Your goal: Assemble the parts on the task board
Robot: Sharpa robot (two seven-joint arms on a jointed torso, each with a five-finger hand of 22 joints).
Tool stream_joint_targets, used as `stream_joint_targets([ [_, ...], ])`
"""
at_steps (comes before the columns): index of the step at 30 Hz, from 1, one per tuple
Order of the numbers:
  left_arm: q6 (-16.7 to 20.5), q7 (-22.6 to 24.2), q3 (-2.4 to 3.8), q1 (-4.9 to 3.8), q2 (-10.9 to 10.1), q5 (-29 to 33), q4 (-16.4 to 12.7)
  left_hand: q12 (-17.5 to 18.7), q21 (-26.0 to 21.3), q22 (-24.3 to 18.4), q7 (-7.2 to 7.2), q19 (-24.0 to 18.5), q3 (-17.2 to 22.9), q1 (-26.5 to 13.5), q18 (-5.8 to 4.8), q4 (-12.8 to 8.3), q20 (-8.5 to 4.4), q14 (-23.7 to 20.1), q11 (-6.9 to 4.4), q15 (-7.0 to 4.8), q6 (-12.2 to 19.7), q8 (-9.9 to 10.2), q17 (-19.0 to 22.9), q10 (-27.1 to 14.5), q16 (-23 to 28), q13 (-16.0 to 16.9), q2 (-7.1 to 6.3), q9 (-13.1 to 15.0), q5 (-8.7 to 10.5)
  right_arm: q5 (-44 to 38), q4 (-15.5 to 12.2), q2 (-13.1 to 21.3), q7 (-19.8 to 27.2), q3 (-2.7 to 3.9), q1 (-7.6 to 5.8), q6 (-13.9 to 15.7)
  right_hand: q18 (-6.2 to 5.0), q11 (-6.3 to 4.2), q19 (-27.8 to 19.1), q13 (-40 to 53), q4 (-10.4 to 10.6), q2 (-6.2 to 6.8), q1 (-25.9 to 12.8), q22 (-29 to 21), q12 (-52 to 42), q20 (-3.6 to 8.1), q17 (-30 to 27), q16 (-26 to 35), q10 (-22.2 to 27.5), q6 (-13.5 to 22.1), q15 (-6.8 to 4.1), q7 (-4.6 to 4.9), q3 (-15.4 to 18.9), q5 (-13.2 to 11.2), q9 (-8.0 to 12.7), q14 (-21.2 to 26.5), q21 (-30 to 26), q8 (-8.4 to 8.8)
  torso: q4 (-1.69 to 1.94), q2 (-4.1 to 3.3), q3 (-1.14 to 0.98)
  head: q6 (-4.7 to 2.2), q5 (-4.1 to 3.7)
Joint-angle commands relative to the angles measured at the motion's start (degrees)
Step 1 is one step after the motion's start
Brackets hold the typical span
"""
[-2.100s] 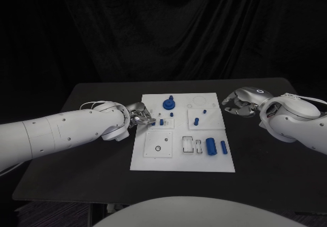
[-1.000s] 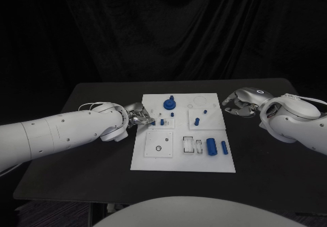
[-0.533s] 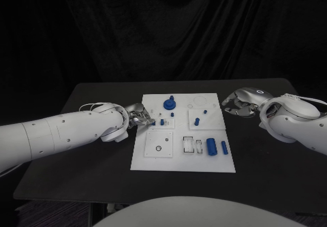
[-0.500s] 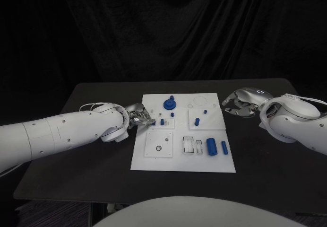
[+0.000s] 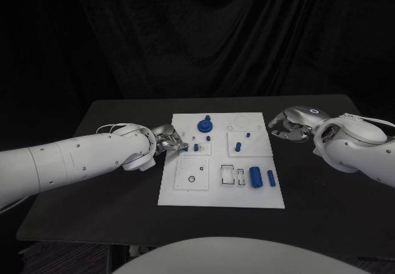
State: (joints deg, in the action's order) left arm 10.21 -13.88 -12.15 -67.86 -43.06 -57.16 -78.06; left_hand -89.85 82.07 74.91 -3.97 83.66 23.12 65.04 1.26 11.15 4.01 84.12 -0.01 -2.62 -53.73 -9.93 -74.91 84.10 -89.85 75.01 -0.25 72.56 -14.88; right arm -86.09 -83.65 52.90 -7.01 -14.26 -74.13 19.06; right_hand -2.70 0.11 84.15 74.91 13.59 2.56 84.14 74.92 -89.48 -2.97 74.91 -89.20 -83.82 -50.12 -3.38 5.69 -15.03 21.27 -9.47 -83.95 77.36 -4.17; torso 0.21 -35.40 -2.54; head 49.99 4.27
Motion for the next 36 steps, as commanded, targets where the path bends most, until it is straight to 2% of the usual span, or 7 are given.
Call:
stream_joint_targets([
  [1, -0.66, 0.87, -0.01, 0.18, 0.27, 0.13, -0.09, -0.15, -0.22, 11.15, -0.27, -0.28, -0.83, -1.06, 1.09, 1.24, 0.25, 5.88, 0.49, 0.47, -0.14, 0.57, -15.09, 5.9, -0.15, 14.99, -0.04, -0.35, 1.24, -0.12, 0.01, -0.02, -0.64, 0.03, 0.18, -0.36, -0.33, 0.22, 0.28, 13.95, 0.03, 0.02, -0.34, 11.02, 0.39, -0.09, 14.45, 0.27, -4.94, -0.35, 0.13, 0.15, -0.23, 0.39, 0.08, -5.77, -0.25, 0.26, 0.02, 0.0, -0.04, 0.01, 0.01],
  [6, -0.75, 0.52, -0.01, 0.21, 0.33, 0.13, 0.09, -0.15, -0.73, 11.06, -0.87, -0.59, -4.61, -4.88, 1.2, 5.2, 0.59, 5.88, 0.99, 0.9, -0.1, 1.66, -15.09, 5.9, -0.15, 14.99, -0.25, -1.37, 4.05, -0.12, 0.04, -0.03, -0.63, 0.03, 0.23, -0.42, -0.33, 0.22, 0.28, 13.95, 0.03, 0.02, -0.34, 11.02, 0.39, -0.09, 14.45, 0.27, -4.94, -0.35, 0.13, 0.15, -0.23, 0.39, 0.08, -5.77, -0.25, 0.26, -0.02, -0.02, 0.01, 0.01, 0.11],
  [9, -0.91, 0.18, -0.01, 0.24, 0.3, 0.13, 0.24, -0.15, -1.23, 11.03, -1.17, -0.83, -9.57, -10.44, 1.31, 5.53, 0.95, 5.88, 1.33, 1.22, -0.1, 2.73, -15.09, 5.9, -0.15, 14.99, 1.28, -2.26, 6.61, -0.12, 0.06, -0.04, -0.64, 0.03, 0.24, -0.45, -0.33, 0.22, 0.28, 13.95, 0.03, 0.02, -0.34, 11.02, 0.39, -0.09, 14.45, 0.27, -4.94, -0.35, 0.13, 0.15, -0.23, 0.39, 0.08, -5.77, -0.25, 0.26, 0.02, -0.03, 0.01, 0.01, 0.07],
  [14, -1.04, -0.16, -0.01, 0.29, 0.24, 0.13, 0.41, -0.15, -1.42, 11.1, -1.26, -0.86, -12.51, -12.65, 1.35, 5.57, 1.06, 5.88, 1.43, 1.31, -0.19, 3.17, -15.09, 5.9, -0.15, 14.99, 2.13, -2.56, 7.85, -0.12, 0.07, -0.02, -0.64, 0.03, 0.26, -0.48, -0.34, 0.23, 0.27, 13.94, 0.02, 0.05, -0.39, 11.01, 0.4, -0.08, 14.45, 0.27, -4.93, -0.37, 0.13, 0.16, -0.26, 0.39, 0.1, -5.77, -0.3, 0.26, 0.02, -0.01, 0.01, 0.01, 0.04],
  [24, -0.3, 0.77, -0.01, 0.37, 0.26, 0.13, 0.53, -0.15, -1.54, 11.19, -1.21, -0.83, -14.73, -14.28, 1.36, 5.64, 1.11, 5.88, 1.43, 1.33, -0.63, 3.06, -15.09, 5.9, -0.15, 14.99, 3.4, -2.39, 8.47, -0.12, 0.04, 0.0, -0.64, 0.03, 0.27, -0.54, -0.34, 0.23, 0.27, 13.94, 0.02, 0.05, -0.39, 11.01, 0.4, -0.08, 14.45, 0.27, -4.93, -0.37, 0.13, 0.16, -0.26, 0.39, 0.1, -5.77, -0.3, 0.26, 0.0, -0.01, -0.04, 0.01, 0.12],
  [29, 1.76, 3.23, -0.01, 0.4, 0.21, 0.13, 0.5, -0.15, -1.4, 11.43, -1.14, -0.61, -17.09, -16.5, 1.3, 5.7, 1.09, 5.88, 1.38, 1.3, -0.7, 2.44, -15.09, 5.9, -0.15, 14.99, 5.49, -1.55, 8.37, -0.12, 0.01, 0.07, -0.63, 0.03, 0.27, -0.51, -0.34, 0.23, 0.27, 13.94, 0.02, 0.05, -0.39, 11.01, 0.4, -0.08, 14.45, 0.27, -4.93, -0.37, 0.13, 0.16, -0.26, 0.39, 0.1, -5.77, -0.3, 0.26, 0.02, -0.01, -0.02, 0.01, 0.21],
  [36, 9.18, 10.27, -0.01, 0.41, -0.3, -3.14, 0.26, -0.15, -0.25, 12.09, -0.71, 0.42, -18.5, -11.77, 0.99, 5.46, 0.81, 5.88, 1.03, 0.99, 0.36, -0.24, -15.09, 5.9, -0.15, 14.99, 5.78, 1.5, 4.25, -0.12, -0.2, 0.4, -0.53, 0.03, 0.27, -0.18, -0.34, 0.23, 0.27, 13.94, 0.02, 0.05, -0.39, 11.01, 0.4, -0.08, 14.45, 0.27, -4.93, -0.37, 0.13, 0.16, -0.26, 0.39, 0.1, -5.77, -0.3, 0.26, 0.05, -0.03, 0.01, 0.01, 0.32],
])
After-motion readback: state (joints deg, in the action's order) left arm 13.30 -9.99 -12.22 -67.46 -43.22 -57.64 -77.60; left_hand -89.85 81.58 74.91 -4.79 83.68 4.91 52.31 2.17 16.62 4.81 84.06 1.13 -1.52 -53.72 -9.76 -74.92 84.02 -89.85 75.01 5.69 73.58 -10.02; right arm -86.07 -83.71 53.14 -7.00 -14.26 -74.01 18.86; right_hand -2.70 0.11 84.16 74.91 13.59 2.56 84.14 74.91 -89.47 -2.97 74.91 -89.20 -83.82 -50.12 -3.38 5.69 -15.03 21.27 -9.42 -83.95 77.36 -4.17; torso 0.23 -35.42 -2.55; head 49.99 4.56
